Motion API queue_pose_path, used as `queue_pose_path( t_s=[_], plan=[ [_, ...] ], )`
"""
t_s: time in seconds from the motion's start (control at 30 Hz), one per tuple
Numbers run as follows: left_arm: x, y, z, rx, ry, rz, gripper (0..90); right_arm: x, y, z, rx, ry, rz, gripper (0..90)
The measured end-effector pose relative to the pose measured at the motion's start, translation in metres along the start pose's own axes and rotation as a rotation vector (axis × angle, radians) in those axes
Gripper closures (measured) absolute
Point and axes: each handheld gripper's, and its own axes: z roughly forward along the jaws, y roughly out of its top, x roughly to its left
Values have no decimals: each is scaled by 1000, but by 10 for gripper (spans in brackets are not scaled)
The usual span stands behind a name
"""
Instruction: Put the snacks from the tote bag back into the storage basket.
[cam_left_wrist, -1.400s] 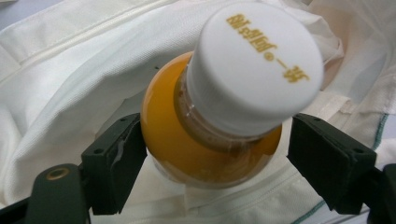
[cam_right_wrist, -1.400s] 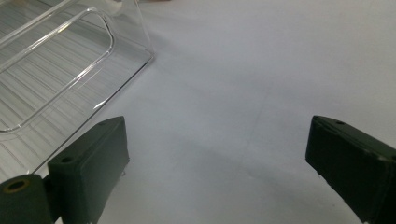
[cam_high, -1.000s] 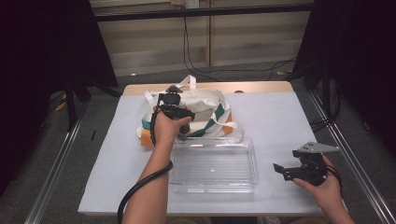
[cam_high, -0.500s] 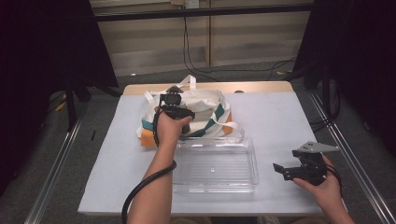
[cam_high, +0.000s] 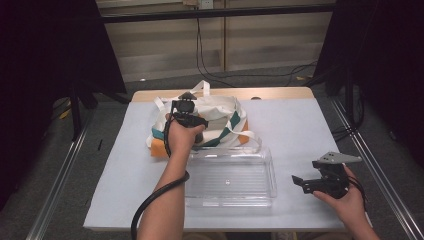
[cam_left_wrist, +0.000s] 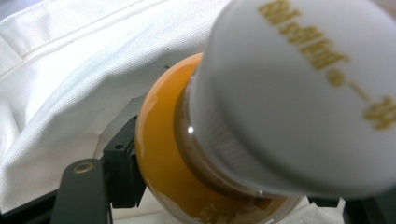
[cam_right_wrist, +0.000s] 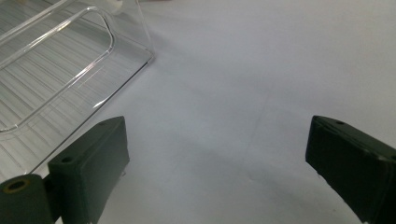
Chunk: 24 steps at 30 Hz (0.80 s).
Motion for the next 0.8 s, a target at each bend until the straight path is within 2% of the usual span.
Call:
queue_pose_path(
  t_s=[0.07, 0.2, 0.33, 0.57, 0.63, 0.8],
  plan=[
    [1, 0, 0, 6, -6, 8, 298, 1, 0, 1, 3, -2, 5, 56],
    [3, 1, -2, 13, -18, 11, 300, 1, 2, 3, -1, 5, -15, 56],
    [5, 1, -3, 19, -31, 3, 301, 4, 2, 4, 10, 8, -14, 56],
    [7, 3, -8, 55, -41, 27, 301, 3, 2, 4, 9, 5, -10, 57],
    [8, 4, -10, 54, -53, 14, 301, 4, 2, 3, 9, 3, -12, 57],
    [6, 8, -17, 73, -62, 40, 301, 5, 2, 4, 18, 4, -12, 57]
  ],
)
